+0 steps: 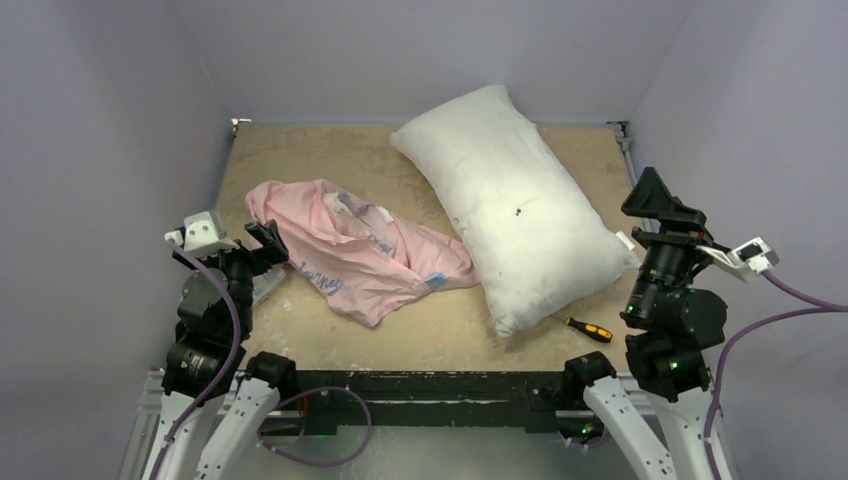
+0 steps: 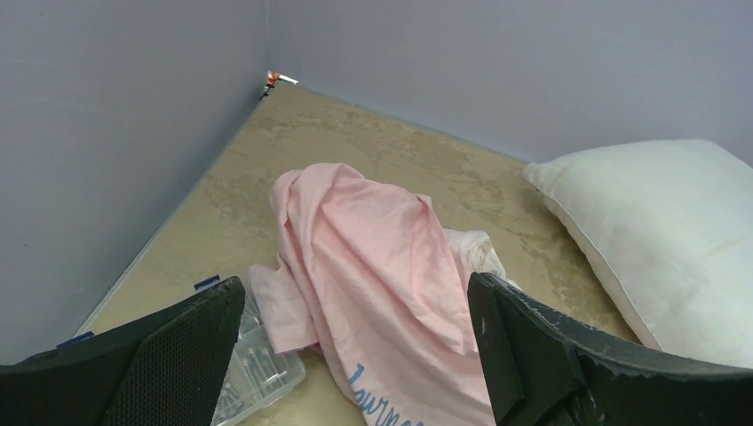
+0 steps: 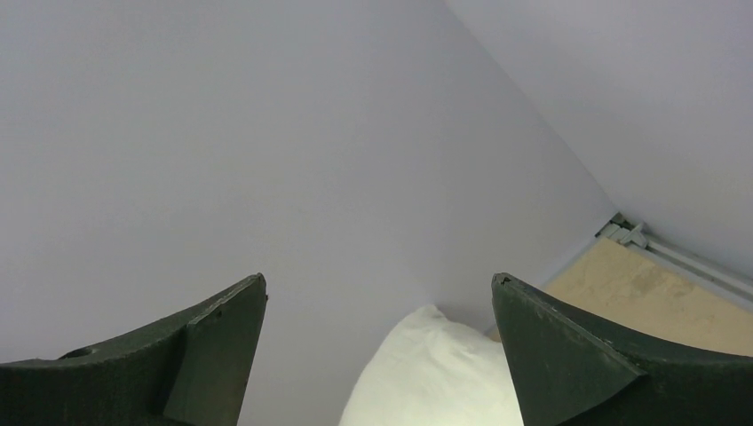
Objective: Remove the pillowcase from the pillow
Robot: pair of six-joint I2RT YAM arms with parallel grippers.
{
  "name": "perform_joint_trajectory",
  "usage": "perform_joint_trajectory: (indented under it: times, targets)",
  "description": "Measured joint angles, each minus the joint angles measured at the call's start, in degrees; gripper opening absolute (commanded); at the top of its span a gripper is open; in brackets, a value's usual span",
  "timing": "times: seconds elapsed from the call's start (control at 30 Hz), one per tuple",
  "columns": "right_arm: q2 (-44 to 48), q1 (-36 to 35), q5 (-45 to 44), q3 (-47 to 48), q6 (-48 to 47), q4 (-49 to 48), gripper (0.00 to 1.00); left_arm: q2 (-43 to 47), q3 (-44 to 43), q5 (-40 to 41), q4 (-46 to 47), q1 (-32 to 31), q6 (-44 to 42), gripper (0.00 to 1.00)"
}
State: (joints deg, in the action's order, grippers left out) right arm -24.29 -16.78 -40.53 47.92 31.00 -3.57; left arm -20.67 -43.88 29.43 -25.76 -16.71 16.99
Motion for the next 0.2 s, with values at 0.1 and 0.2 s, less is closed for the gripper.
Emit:
perform_joint_trajectory:
  times: [0.1,0.2]
  targets:
    - [0.94,0.00,0.66,-0.04,-0.48,-1.42,0.99,0.20,0.00,0.00,0.00,0.66,0.00,0.96]
    - [1.05,0.00,1.36,-0.04,-0.68,-2.16,0.99,0.96,0.02,0.02,0.00,0.81,0.00,0.96]
